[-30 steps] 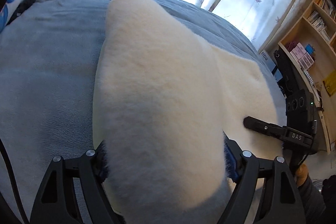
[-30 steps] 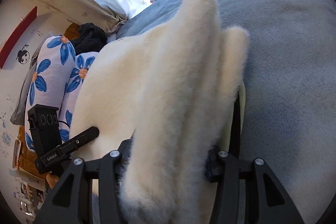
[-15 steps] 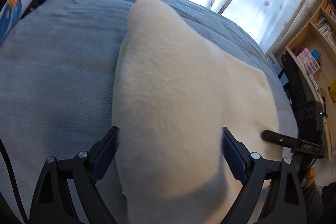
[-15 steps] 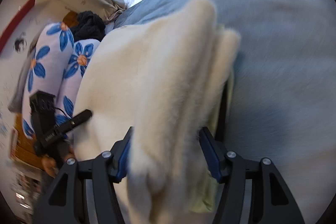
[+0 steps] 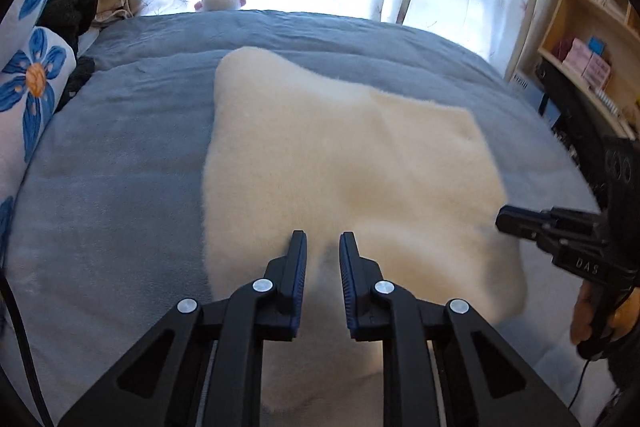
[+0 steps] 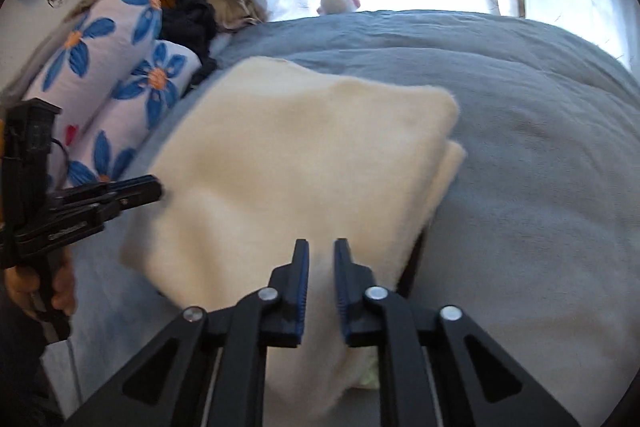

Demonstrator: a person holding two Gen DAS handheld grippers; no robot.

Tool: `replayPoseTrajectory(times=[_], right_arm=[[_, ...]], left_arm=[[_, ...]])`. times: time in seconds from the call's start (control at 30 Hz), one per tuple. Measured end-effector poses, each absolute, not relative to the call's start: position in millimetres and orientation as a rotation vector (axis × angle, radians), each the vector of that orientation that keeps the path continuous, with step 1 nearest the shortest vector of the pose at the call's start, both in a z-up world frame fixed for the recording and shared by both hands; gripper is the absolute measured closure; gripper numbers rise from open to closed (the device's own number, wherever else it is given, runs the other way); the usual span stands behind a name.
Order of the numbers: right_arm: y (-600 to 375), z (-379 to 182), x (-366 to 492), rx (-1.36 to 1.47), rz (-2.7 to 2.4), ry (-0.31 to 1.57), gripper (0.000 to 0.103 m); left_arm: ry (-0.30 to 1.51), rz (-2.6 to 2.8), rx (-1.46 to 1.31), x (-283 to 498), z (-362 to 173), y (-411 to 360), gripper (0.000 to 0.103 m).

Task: Fold large clothes
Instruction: 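Lay the folded cardigan down and open both grippers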

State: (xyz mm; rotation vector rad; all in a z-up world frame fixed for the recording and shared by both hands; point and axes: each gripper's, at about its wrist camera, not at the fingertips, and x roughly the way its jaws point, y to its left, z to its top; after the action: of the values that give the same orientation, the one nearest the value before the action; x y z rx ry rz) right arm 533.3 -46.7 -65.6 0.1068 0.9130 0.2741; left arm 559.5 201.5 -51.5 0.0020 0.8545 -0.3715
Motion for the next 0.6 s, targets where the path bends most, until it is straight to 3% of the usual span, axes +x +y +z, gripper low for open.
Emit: replayPoseTrajectory(times=[0.07, 0.3, 0.37, 0.5, 0.6], right_arm=[[-51.4, -75.3, 537.0, 0.111, 0.232, 0.942, 0.103], [-61.2, -62.7, 525.5, 0.167, 0.223, 0.984, 0.103], [-60.2, -45.2, 511.3, 0.190, 0.244, 0.980, 0.100], [-63.7, -2.1, 473.9, 0.153, 0.247, 0.968, 0.100], [-73.4, 36.4, 436.4, 0.206, 0.275, 0.977, 0.100]], left_arm=[[0.884, -0.336, -0.013, 564.6, -61.8, 207.1, 0.096], [0.926, -0.272, -0.154, 564.8, -59.9, 207.8, 0.097], [0.947, -0.263, -0.199, 556.9, -51.7, 208.5, 0.083], [0.943, -0.244, -0.146, 521.4, -23.2, 198.5, 0.074], [0.900, -0.238, -0.120, 482.3, 10.8, 190.8, 0.059]])
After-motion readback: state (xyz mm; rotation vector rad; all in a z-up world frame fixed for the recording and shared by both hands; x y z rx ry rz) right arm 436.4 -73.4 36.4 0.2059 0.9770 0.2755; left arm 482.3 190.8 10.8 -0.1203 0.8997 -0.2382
